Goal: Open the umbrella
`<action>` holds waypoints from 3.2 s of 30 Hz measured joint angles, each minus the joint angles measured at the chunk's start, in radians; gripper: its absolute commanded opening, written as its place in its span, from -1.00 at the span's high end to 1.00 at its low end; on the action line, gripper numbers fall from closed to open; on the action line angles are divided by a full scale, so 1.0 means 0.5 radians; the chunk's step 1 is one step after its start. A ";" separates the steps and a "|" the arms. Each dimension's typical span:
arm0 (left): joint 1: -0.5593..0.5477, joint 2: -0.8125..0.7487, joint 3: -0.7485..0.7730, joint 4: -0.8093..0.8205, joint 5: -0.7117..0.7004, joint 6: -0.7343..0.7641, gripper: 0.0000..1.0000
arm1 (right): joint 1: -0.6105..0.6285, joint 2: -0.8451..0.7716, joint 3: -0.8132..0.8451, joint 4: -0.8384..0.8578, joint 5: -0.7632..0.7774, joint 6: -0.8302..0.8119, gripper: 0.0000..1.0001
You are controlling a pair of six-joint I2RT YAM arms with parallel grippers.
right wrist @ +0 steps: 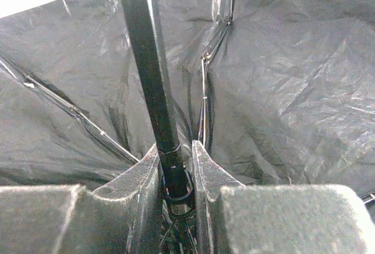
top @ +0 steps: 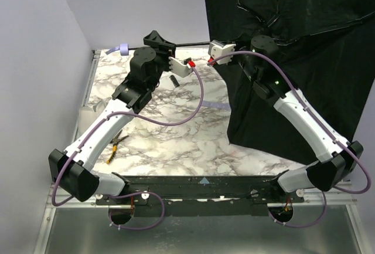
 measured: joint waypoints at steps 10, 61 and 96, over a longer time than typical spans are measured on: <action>-0.045 0.004 0.021 -0.119 -0.038 -0.120 1.00 | -0.030 -0.064 -0.164 0.163 0.002 -0.163 0.70; -0.003 -0.607 -0.769 0.056 0.494 -0.566 1.00 | -0.684 0.265 -0.256 0.720 -1.186 -0.542 0.83; -0.222 -0.233 -0.090 -0.585 0.234 -1.688 1.00 | -0.507 -0.478 -0.928 0.858 -1.051 -0.596 -0.95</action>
